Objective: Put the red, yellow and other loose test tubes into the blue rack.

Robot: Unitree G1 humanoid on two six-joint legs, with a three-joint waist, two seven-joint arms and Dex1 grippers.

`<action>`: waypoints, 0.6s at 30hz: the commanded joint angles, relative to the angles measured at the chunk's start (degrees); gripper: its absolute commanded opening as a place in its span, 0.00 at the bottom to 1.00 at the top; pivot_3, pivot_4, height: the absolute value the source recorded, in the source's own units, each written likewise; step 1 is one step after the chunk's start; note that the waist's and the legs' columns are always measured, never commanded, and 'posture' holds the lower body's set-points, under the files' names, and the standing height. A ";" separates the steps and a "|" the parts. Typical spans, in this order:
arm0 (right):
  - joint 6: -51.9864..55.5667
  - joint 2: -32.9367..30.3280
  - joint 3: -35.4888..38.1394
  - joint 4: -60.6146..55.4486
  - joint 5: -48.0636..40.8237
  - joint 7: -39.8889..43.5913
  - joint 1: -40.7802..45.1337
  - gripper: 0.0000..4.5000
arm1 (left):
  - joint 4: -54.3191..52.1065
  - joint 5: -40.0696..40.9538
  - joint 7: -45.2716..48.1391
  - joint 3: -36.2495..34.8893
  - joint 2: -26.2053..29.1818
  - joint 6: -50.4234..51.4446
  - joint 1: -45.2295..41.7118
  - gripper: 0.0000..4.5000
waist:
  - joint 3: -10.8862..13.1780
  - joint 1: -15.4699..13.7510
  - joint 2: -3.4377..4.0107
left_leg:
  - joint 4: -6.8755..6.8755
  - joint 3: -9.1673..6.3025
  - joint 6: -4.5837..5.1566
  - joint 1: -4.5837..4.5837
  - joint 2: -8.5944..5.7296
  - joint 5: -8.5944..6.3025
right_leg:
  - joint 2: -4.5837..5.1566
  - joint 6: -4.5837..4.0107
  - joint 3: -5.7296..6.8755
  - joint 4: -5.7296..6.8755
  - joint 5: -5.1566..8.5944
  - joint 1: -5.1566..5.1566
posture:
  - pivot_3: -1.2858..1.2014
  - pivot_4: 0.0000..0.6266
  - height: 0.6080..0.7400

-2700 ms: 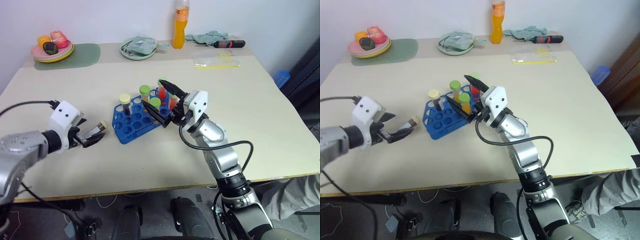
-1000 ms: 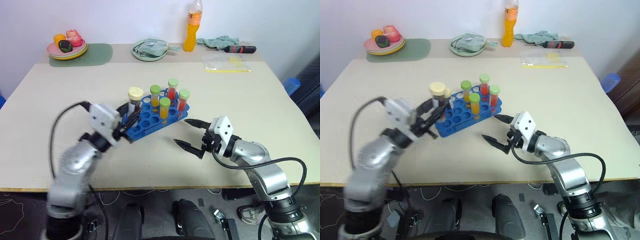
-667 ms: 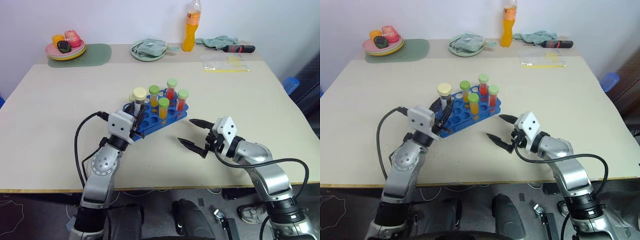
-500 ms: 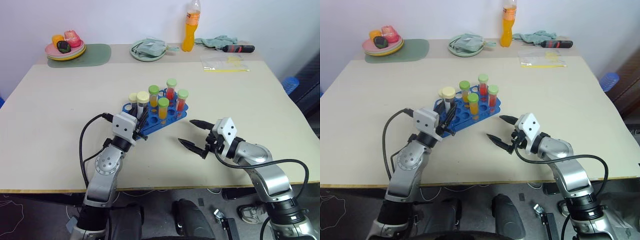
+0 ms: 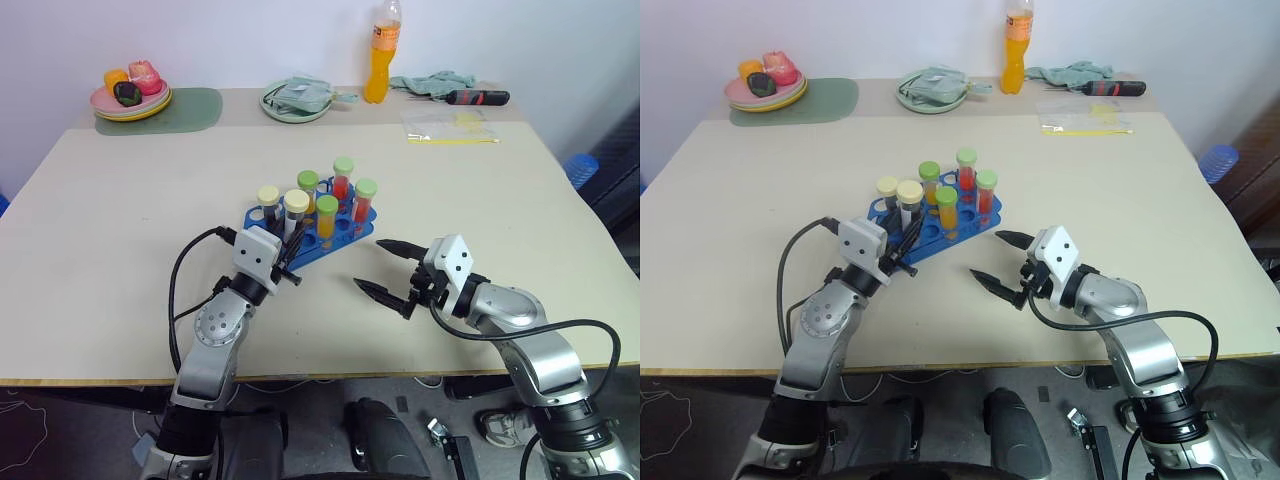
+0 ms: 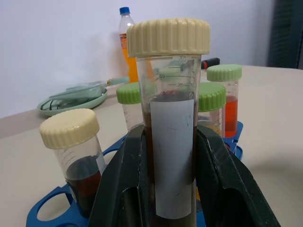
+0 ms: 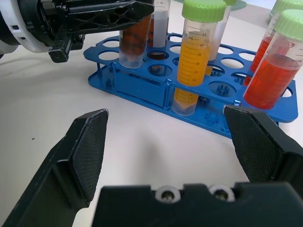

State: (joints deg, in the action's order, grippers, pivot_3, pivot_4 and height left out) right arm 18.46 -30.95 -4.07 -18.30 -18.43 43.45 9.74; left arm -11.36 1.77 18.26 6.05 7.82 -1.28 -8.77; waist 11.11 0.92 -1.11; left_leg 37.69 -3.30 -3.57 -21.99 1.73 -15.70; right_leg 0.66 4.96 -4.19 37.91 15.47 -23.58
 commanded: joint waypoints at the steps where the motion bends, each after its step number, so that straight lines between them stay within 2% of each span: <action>1: -0.34 0.10 0.06 -2.28 -0.33 0.17 0.00 0.96 | -0.37 -0.49 -0.61 0.55 -0.11 0.03 -0.61 0.18 | 0.00 0.00 0.00 | 0.00 0.00 0.00 0.00 0.00 0.00 | 0.00 0.00 0.00 0.00 0.00 0.00 | 0.52 0.24 1.00; 16: -0.60 0.66 -0.46 -2.60 -0.05 -0.24 -0.24 0.96 | 4.18 -0.71 -0.39 1.62 -0.55 -1.57 -2.65 0.18 | 0.00 -0.18 0.00 | 0.00 0.00 0.00 -0.01 -0.01 0.00 | 0.01 0.00 0.00 -0.02 0.00 0.01 | 0.52 0.24 1.00; 18: -0.57 0.46 -0.12 -2.82 -0.15 -0.21 -0.20 0.96 | 3.24 -0.40 -0.82 0.91 -0.49 -1.77 -2.21 0.40 | 0.00 -0.18 0.00 | 0.00 0.00 0.00 -0.01 -0.01 0.00 | 0.01 0.00 0.00 -0.03 0.00 0.02 | 0.52 0.24 1.00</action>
State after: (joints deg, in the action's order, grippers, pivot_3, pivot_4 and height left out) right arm 18.45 -30.45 -4.51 -18.33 -18.30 43.20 9.51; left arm -6.87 0.77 17.41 7.09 7.55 -1.99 -10.51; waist 11.11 0.74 -1.11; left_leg 37.69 -3.30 -3.57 -22.00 1.72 -15.70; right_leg 0.67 4.96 -4.19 37.88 15.47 -23.56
